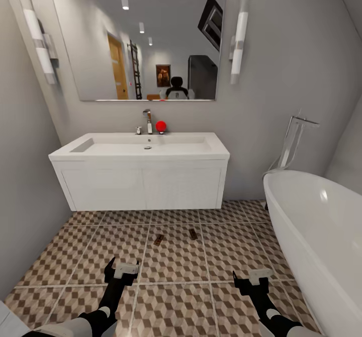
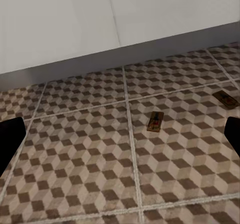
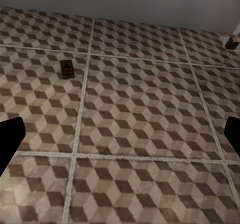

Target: Take the four mousetraps from the cabinet in the bathroom and place them on the bathroom floor. Make sure all four end up on the same floor surface, and ensure that at least two of them are either under or directly next to the same bathroom sink.

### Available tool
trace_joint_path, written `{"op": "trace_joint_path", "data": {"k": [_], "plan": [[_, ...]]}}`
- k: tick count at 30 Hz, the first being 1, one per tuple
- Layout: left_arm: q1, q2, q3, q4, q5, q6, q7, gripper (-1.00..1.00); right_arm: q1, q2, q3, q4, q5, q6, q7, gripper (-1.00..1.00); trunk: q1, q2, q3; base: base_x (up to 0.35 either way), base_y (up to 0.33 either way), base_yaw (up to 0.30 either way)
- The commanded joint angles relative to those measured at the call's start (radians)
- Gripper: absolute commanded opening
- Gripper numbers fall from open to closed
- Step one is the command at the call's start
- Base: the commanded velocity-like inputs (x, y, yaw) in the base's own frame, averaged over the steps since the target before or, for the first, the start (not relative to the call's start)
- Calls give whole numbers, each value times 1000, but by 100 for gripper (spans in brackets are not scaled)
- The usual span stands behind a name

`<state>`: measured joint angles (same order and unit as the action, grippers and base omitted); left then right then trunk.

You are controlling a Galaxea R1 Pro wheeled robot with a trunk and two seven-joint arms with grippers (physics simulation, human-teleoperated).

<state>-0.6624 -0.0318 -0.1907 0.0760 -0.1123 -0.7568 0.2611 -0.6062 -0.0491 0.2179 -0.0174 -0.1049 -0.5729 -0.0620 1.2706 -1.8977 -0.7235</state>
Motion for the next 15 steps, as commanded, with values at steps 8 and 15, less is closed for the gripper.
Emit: {"op": "trace_joint_path", "data": {"k": [8,15], "plan": [[-1,-2,-2,4,-10,-4,10,100,-1,0,9,1,-10,-3,-1,100,-31,56,18,0,0,0],[-1,-2,-3,5,-10,-2,10,100,0,0,9,1,-10,-3,-1,100,-58,105,40,0,0,0]]}}
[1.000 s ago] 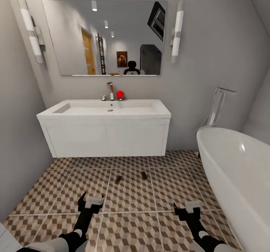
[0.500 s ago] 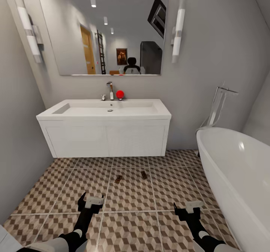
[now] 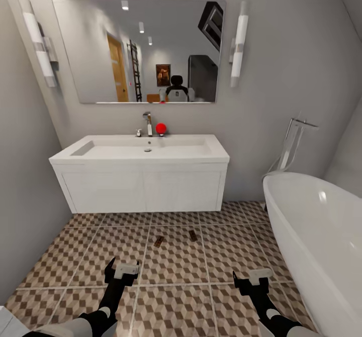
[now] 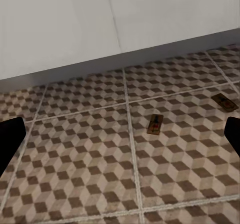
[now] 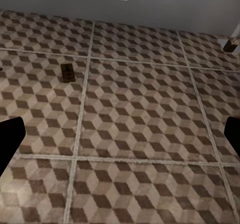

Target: Take the four mousetraps from the cabinet in the bathroom and place them on the bathroom floor. Make sure all four end up on the same floor surface, and ensure that at least two of them are either under or directly next to the same bathroom sink.

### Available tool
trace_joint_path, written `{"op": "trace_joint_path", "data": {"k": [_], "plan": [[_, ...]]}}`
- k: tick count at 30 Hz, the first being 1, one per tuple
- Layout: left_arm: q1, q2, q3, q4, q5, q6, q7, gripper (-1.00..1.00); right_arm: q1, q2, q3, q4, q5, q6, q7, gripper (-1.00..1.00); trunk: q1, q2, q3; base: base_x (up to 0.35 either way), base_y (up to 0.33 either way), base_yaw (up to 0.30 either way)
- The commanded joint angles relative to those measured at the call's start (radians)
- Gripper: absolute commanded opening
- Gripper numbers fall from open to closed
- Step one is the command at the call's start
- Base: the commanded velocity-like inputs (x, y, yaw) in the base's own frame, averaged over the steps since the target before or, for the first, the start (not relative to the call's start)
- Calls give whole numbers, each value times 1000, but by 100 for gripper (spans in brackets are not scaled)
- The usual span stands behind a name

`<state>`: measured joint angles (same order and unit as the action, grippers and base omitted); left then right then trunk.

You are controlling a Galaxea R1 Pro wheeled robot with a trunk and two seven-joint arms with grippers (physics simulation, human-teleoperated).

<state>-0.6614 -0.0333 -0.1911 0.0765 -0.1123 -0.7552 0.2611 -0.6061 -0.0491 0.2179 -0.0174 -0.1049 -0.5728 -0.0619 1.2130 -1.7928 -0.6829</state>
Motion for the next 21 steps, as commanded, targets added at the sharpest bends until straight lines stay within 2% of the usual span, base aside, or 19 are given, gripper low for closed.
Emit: {"op": "trace_joint_path", "data": {"k": [1,6,21], "plan": [[-2,0,-2,4,-10,-3,10,100,0,0,9,1,-10,-3,-1,100,-4,7,2,0,0,0],[-1,0,-2,3,-10,26,8,100,0,0,9,1,-10,-2,-1,100,-23,42,18,0,0,0],[-1,0,-2,3,-10,30,7,100,0,-1,9,1,-10,-2,-1,100,-81,147,49,0,0,0]]}}
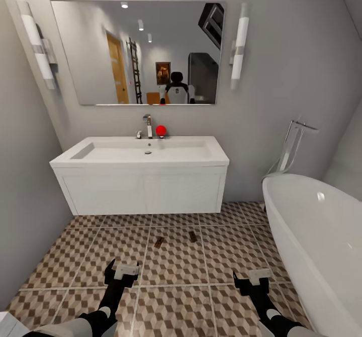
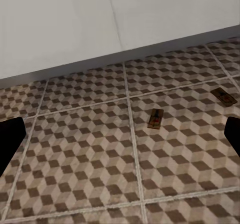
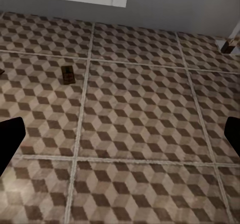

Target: Take the four mousetraps from the cabinet in the bathroom and place them on the bathroom floor. Make sure all four end up on the same floor surface, and ensure that at least two of them are either under or directly next to the same bathroom sink.

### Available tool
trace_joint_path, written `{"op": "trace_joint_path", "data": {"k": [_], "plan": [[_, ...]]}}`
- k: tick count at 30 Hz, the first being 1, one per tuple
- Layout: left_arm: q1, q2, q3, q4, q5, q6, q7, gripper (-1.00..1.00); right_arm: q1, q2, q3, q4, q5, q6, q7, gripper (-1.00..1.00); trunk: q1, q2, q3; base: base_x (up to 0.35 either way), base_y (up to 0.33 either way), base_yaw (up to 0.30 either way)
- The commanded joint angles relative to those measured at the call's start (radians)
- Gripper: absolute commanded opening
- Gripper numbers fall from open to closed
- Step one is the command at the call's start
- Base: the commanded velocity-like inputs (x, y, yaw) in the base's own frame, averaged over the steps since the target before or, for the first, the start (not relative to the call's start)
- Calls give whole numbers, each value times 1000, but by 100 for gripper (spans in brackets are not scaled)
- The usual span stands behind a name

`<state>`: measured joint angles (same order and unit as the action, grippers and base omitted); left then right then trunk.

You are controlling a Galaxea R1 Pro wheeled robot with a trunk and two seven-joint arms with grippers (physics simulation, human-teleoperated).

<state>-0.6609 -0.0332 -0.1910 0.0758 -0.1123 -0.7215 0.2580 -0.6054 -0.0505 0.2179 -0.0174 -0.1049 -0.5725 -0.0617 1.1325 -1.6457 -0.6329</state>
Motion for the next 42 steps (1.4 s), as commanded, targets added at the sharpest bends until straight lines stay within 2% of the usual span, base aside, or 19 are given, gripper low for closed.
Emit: {"op": "trace_joint_path", "data": {"k": [1,42], "plan": [[-2,0,-2,4,-10,-4,10,100,-1,0,9,1,-10,-3,-1,100,-4,7,1,0,0,0],[-2,1,-1,5,-10,-4,10,100,6,1,9,1,-10,-4,-1,100,-161,294,128,0,0,0]]}}
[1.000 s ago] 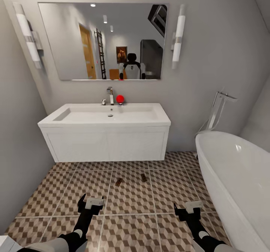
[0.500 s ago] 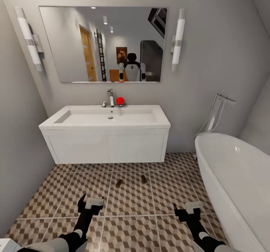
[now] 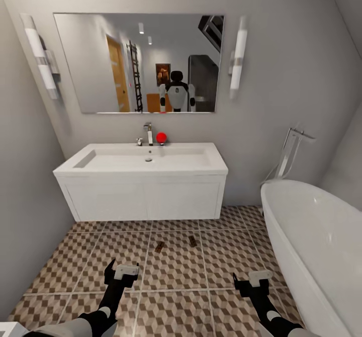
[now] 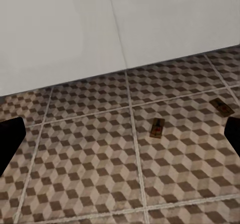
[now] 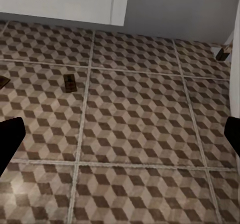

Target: Take the four mousetraps from the cabinet in the bathroom and place them on the bathroom floor. Make sure all four end up on the same floor surface, and ensure that at least two of them are either under or directly next to the same bathroom sink.

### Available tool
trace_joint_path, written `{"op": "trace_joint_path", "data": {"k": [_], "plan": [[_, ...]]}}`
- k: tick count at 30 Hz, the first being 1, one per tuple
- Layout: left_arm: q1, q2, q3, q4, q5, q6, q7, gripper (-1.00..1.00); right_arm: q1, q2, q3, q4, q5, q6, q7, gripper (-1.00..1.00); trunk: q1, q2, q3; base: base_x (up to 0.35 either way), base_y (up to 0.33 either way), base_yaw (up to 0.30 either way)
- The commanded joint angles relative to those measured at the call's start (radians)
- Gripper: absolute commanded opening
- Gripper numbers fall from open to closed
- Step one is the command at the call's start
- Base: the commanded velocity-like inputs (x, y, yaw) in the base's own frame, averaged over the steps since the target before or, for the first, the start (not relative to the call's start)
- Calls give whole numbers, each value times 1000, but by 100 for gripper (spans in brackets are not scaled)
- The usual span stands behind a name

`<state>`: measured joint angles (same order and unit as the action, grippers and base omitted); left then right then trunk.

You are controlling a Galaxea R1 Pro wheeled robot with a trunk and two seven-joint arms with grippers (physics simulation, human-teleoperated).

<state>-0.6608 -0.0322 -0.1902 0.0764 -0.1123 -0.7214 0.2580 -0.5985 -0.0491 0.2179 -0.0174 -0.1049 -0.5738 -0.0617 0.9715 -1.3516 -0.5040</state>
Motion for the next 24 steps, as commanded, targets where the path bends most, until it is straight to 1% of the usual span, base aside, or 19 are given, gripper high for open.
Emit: {"op": "trace_joint_path", "data": {"k": [1,24], "plan": [[-2,-1,-2,4,-10,-4,10,100,-1,0,9,1,-10,-3,-1,100,-4,7,2,0,0,0],[-2,0,-3,4,-10,-4,10,100,15,0,9,1,-10,-4,0,100,-92,168,74,0,0,0]]}}
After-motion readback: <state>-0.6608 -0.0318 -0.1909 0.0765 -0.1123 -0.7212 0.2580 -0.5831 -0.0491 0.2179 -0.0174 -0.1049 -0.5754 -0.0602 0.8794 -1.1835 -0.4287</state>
